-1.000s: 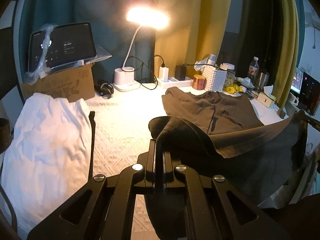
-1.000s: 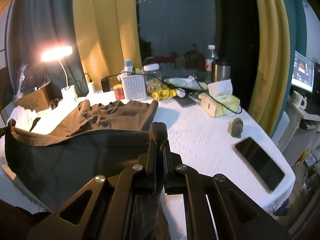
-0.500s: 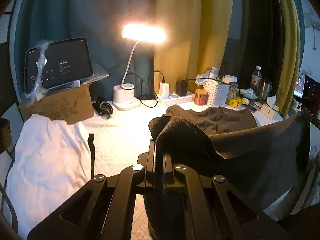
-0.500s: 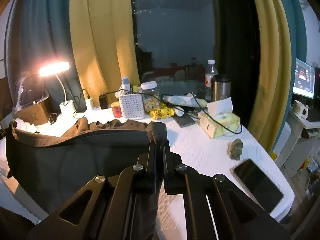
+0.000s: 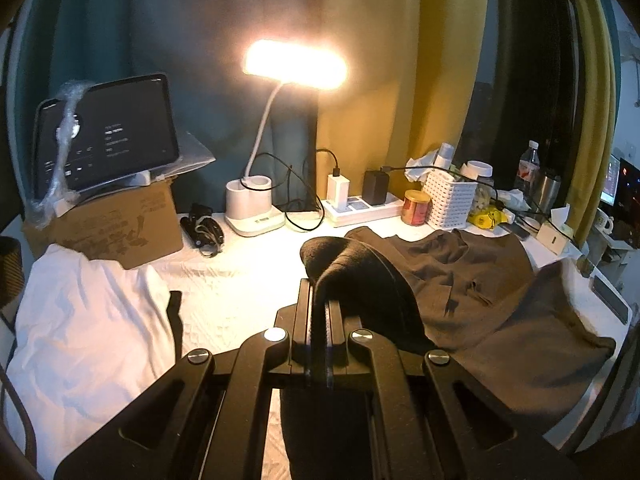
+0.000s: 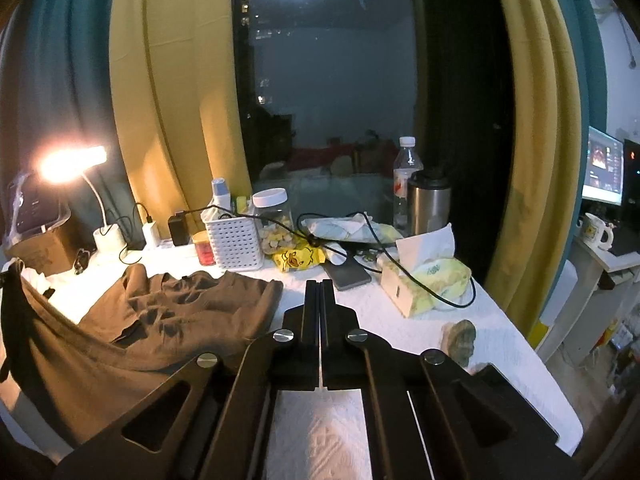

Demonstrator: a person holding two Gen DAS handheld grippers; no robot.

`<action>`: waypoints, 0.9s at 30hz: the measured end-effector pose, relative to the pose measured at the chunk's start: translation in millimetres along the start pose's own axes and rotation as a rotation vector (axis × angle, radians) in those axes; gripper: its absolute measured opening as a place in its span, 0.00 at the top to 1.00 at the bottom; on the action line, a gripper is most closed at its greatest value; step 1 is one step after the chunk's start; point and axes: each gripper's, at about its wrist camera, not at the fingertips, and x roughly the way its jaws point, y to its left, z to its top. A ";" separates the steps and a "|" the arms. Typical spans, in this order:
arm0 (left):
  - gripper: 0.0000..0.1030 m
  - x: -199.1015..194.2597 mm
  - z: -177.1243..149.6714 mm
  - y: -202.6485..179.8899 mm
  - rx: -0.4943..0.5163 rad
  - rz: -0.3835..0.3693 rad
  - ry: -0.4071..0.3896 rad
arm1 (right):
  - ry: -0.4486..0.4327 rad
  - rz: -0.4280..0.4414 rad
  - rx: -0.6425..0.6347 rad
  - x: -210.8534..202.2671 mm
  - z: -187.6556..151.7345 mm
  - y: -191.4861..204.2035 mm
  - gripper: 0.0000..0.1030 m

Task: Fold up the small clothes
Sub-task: 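Carry the held hem over the shirt toward the collar with both tools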

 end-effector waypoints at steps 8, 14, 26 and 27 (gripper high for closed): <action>0.97 29.3 -3.3 2.4 -0.001 0.001 0.058 | 0.186 0.060 0.020 58.5 -25.2 8.0 0.99; 0.97 41.4 -9.6 9.3 -0.012 0.013 0.099 | 0.313 0.112 0.025 103.2 -46.1 21.0 0.55; 0.97 70.4 -22.0 20.3 -0.024 0.038 0.179 | 0.465 0.208 -0.010 171.1 -67.0 36.5 0.54; 0.97 72.1 -23.0 21.0 -0.025 0.038 0.184 | 0.481 0.218 -0.014 176.1 -69.8 38.7 0.54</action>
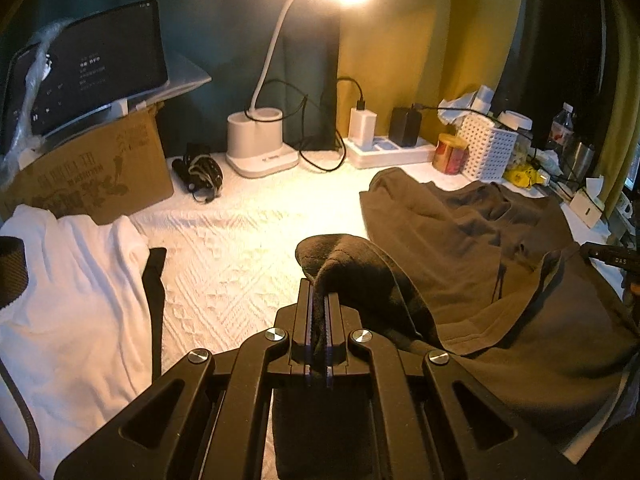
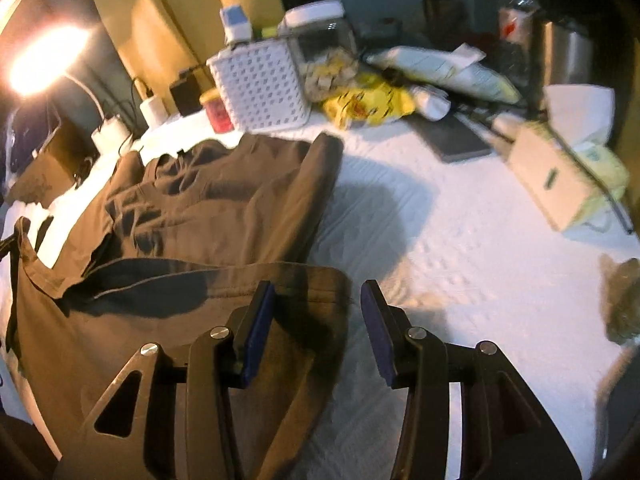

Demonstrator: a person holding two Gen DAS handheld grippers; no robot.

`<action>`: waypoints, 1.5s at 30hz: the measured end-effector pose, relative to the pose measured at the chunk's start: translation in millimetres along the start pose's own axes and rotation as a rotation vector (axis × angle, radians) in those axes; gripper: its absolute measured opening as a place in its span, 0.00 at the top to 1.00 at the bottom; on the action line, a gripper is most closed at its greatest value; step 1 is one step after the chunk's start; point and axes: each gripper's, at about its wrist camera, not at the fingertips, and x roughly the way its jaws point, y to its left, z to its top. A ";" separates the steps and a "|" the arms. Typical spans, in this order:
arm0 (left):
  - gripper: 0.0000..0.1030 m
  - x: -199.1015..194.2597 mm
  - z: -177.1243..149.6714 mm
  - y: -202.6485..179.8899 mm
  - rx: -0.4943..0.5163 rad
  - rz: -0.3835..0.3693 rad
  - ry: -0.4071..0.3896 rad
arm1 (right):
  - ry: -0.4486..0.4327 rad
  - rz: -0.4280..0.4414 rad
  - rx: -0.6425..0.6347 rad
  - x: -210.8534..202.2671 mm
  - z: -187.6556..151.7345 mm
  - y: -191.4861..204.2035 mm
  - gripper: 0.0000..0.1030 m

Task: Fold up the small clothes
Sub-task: 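Carry the held hem over the shirt toward the collar with both tools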

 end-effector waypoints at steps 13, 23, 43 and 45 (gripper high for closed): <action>0.97 7.4 1.1 4.9 0.001 -0.005 0.004 | -0.093 -0.042 -0.064 -22.3 3.0 10.7 0.95; 0.97 1.8 13.3 -2.0 0.018 -0.027 -0.037 | -0.230 -0.120 -0.057 -64.8 23.5 -4.0 0.95; 0.97 39.1 70.1 -0.9 0.057 -0.045 -0.117 | -0.340 -0.161 -0.084 -60.2 84.0 -21.6 0.95; 0.97 48.9 76.6 -0.2 0.056 -0.049 -0.115 | -0.341 -0.165 -0.081 -53.9 88.9 -24.9 0.95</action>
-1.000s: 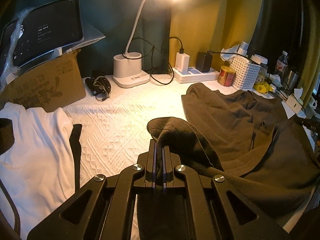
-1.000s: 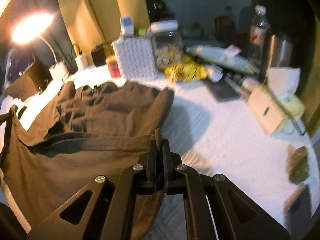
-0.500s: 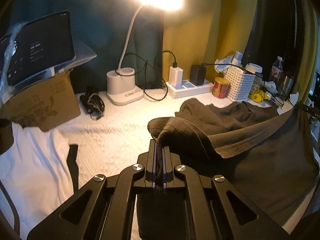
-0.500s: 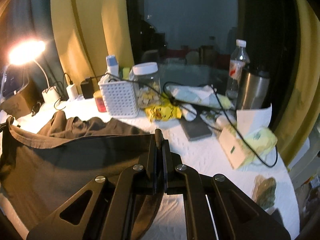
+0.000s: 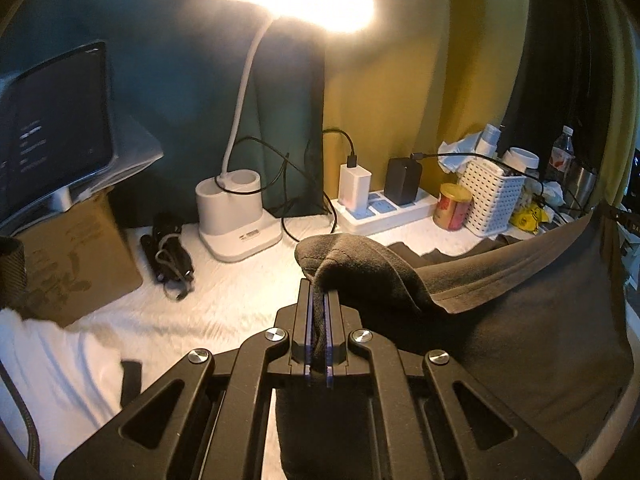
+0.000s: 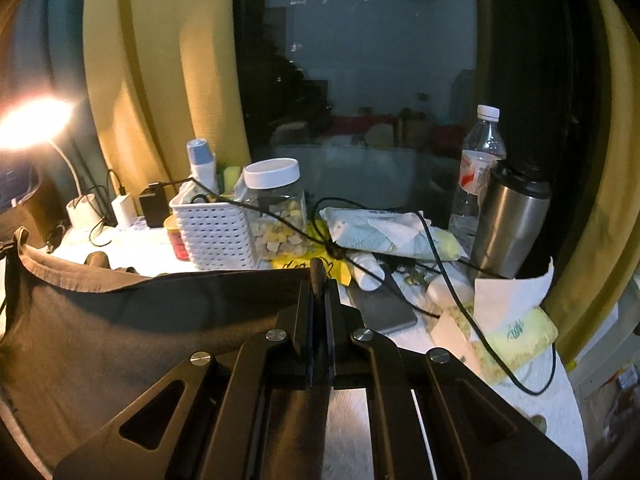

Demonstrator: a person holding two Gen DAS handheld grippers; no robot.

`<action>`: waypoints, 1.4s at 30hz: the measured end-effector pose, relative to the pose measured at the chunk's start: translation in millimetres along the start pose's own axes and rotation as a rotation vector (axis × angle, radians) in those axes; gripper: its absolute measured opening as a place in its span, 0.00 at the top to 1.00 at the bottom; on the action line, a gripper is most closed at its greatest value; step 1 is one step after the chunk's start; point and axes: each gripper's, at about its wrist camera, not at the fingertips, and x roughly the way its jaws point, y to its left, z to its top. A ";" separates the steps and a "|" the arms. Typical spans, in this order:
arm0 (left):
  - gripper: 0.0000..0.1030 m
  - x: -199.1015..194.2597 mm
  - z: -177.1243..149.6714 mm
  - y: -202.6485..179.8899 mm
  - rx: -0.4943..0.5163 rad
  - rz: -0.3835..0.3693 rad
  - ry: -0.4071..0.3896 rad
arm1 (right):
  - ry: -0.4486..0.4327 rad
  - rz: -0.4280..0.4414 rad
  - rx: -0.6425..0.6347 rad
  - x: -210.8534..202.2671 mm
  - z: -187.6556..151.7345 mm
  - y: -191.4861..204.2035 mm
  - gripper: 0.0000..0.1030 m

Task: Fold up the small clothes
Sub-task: 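Carry the held hem over the shirt toward the collar with both tools, then lay the hem down at the collar and open both tools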

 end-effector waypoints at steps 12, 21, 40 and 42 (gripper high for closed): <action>0.97 60.8 14.1 5.4 0.017 -0.005 0.032 | 0.028 -0.047 -0.002 51.7 -0.9 -12.1 0.95; 0.96 110.7 1.0 32.1 -0.075 0.077 0.154 | 0.134 -0.126 -0.051 93.2 -24.0 -8.0 0.95; 0.89 145.8 7.0 22.8 0.025 -0.071 0.270 | 0.184 -0.108 -0.034 104.8 -31.2 -12.0 0.95; 0.98 145.1 7.7 15.4 0.067 -0.068 0.263 | 0.184 -0.104 -0.033 105.4 -31.1 -12.3 0.95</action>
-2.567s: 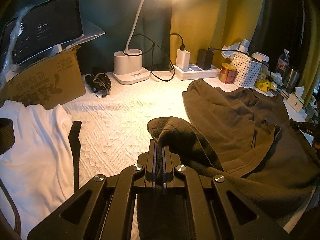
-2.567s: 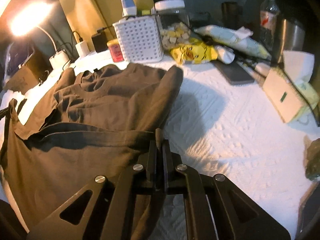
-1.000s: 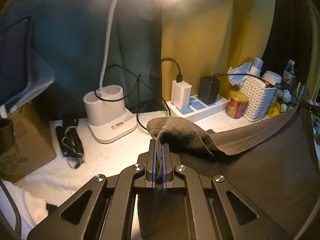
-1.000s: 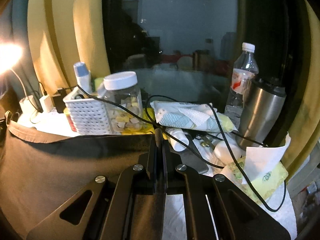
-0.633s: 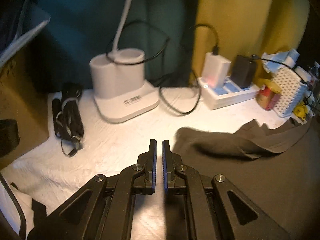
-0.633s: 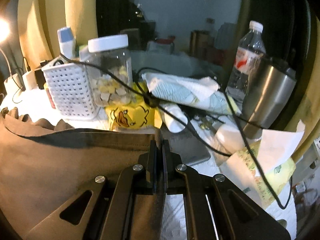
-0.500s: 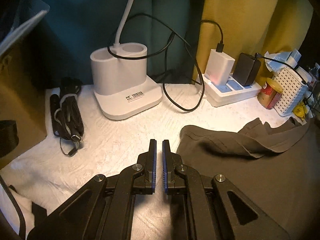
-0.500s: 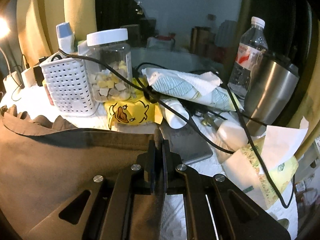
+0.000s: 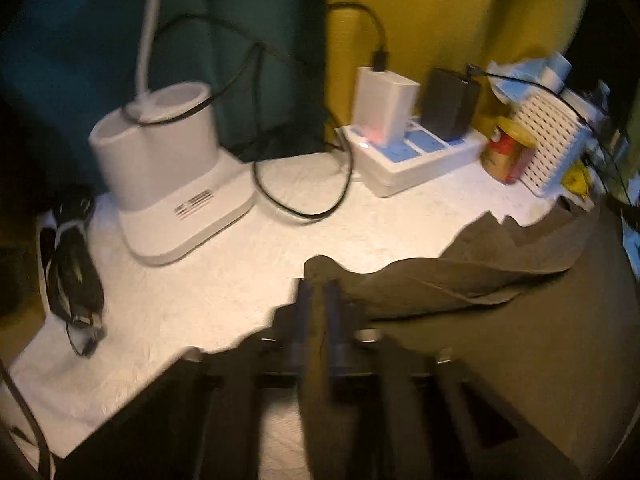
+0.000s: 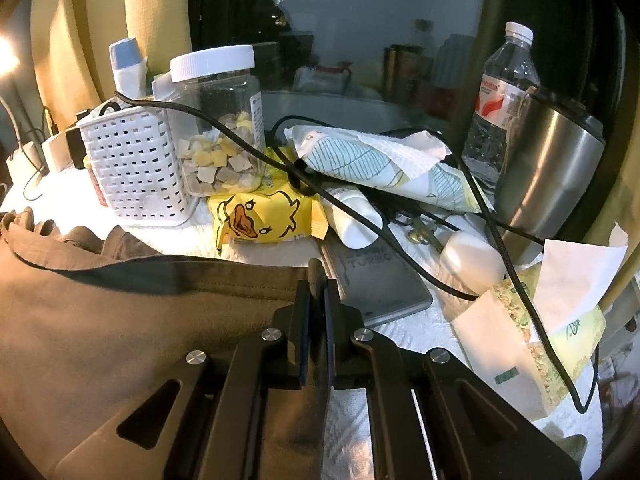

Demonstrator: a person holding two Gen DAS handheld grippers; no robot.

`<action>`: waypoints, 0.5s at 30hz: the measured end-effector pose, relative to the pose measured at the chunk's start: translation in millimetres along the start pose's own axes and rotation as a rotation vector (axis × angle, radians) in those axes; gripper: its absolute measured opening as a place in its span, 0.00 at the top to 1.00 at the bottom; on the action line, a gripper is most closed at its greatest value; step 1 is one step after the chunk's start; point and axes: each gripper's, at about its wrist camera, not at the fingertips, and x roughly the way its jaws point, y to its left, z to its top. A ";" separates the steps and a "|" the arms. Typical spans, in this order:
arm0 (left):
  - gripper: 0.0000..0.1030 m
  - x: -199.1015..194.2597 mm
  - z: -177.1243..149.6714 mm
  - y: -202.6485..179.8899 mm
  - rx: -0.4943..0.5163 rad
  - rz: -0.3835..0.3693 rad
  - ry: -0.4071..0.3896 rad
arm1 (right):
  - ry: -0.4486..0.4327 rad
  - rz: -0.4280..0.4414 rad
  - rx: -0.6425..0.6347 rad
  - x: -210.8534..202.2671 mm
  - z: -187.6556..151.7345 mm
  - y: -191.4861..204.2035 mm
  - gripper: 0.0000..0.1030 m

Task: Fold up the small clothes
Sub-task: 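Lay the hem down at the collar and open both tools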

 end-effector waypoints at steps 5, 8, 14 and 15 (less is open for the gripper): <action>0.99 -13.5 4.3 8.6 -0.064 0.120 -0.105 | -0.016 0.009 0.025 -2.3 0.5 -3.4 0.95; 0.99 -15.3 3.4 19.4 -0.112 0.152 -0.121 | 0.019 0.006 0.031 4.1 -0.4 -4.1 0.94; 0.98 -3.5 4.2 21.5 -0.119 0.148 -0.050 | 0.081 0.000 0.028 16.8 -0.4 -3.0 0.94; 0.97 -3.6 3.3 23.2 -0.122 0.146 -0.045 | 0.079 0.000 0.032 16.6 -0.2 -3.8 0.94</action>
